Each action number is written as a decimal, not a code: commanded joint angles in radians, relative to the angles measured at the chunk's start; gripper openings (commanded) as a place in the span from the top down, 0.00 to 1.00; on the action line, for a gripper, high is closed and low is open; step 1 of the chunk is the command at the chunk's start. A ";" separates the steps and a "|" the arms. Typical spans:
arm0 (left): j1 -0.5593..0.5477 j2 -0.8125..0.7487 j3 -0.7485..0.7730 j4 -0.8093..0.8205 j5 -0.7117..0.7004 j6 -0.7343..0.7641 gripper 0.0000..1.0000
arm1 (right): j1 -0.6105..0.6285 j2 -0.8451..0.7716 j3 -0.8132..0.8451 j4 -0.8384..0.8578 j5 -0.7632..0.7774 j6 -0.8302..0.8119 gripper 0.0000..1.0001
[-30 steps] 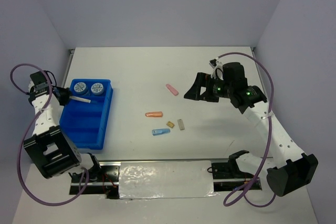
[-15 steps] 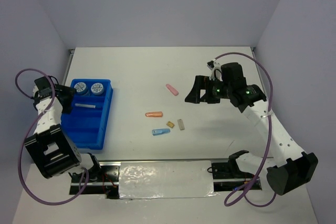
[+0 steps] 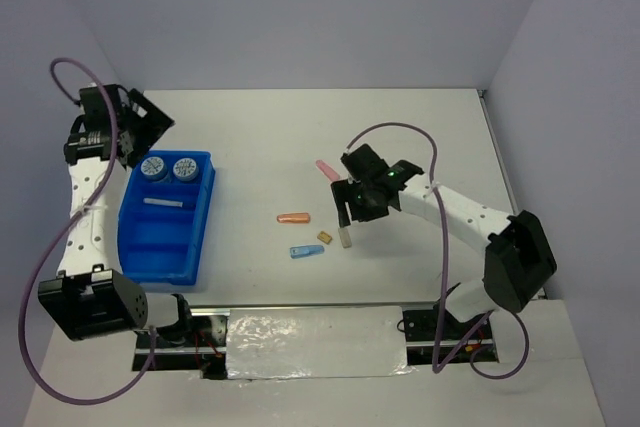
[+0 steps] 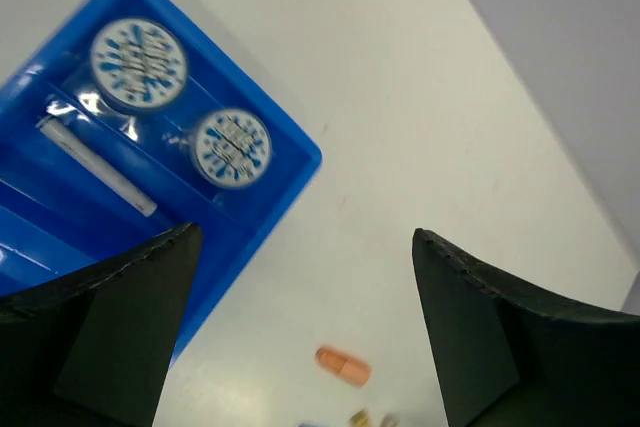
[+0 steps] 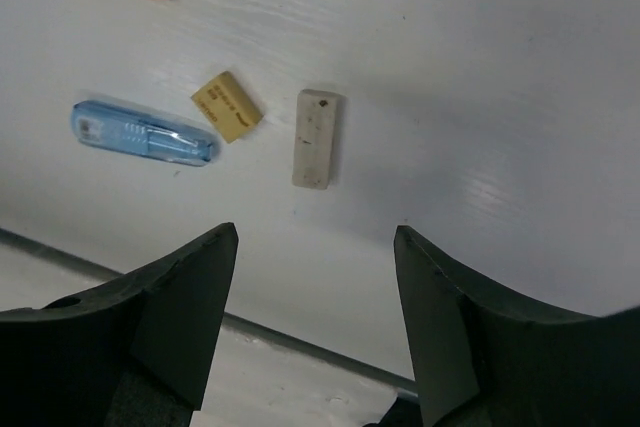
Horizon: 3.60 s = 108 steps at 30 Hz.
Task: Sort the stationery into containers
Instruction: Pick up the stationery from the center of the board, then place the stationery in the storage box.
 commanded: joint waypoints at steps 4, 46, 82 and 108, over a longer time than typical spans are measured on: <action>-0.202 -0.031 -0.020 -0.201 -0.029 0.151 0.01 | 0.048 0.112 -0.043 0.122 0.073 0.067 0.37; -0.745 -0.005 -0.064 0.143 0.494 -0.139 0.06 | 0.093 -0.164 0.133 0.413 -0.246 0.102 0.93; 0.067 -0.147 -0.302 -0.220 -0.049 -0.010 1.00 | -0.114 -0.275 0.032 0.217 -0.129 0.114 0.00; 0.224 -0.169 -0.463 -0.069 -0.045 -0.022 0.32 | -0.108 -0.230 -0.054 0.221 -0.210 0.024 0.00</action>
